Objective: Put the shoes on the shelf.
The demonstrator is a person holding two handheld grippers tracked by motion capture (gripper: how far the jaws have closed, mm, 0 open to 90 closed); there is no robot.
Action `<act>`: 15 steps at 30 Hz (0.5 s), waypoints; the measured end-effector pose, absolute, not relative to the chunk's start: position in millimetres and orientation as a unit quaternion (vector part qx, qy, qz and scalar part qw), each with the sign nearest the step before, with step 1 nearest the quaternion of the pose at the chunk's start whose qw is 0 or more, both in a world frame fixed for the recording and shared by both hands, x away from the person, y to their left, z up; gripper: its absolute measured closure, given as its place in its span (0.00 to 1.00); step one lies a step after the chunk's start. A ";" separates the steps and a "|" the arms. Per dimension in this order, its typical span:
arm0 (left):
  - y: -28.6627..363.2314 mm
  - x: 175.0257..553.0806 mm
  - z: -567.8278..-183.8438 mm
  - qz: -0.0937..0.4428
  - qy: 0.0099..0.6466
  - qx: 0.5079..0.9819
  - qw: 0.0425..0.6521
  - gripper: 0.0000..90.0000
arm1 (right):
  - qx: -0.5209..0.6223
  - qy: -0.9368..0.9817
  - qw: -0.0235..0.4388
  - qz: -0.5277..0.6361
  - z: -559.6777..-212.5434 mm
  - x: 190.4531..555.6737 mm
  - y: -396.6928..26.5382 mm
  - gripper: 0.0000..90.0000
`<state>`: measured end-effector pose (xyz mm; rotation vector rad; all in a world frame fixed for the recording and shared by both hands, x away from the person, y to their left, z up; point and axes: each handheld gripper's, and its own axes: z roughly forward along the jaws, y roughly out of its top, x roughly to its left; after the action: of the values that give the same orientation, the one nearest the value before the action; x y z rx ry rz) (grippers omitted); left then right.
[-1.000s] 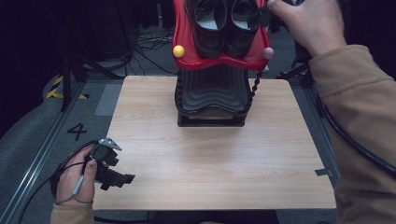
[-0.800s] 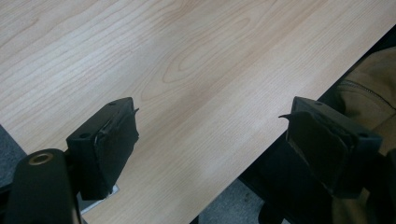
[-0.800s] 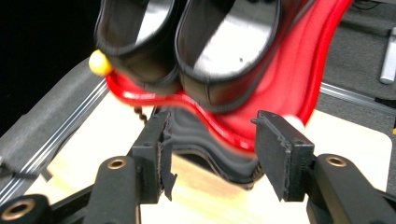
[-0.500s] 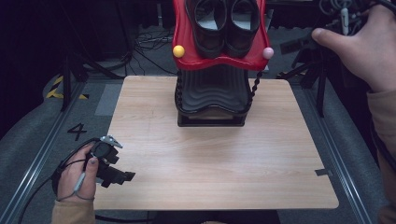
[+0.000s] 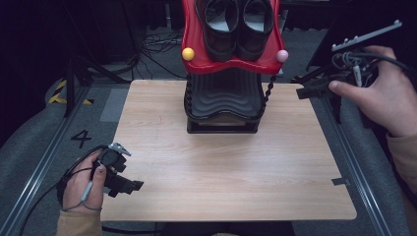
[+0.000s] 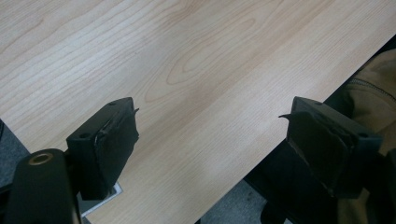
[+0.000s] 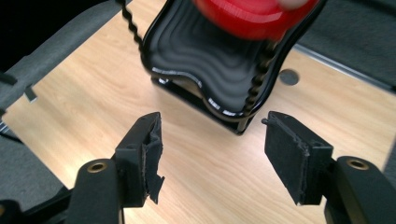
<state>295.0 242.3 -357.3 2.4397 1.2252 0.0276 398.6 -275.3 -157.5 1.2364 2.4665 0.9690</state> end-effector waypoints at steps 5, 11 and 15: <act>237.8 294.7 -356.7 0.013 0.436 0.875 0.209 0.19 | 0.402 0.850 0.091 0.328 -199.9 396.3 -281.9 0.42; 236.9 293.5 -359.2 0.016 0.437 0.876 0.205 0.19 | 0.376 0.859 0.076 0.339 -244.1 390.5 -287.5 0.40; 237.6 289.8 -359.7 0.015 0.434 0.877 0.205 0.19 | 0.371 0.861 0.071 0.340 -270.3 385.9 -291.5 0.40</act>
<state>289.8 237.6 -359.7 2.4459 1.2095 0.0421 385.9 -291.5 -270.3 1.1143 2.5900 1.0234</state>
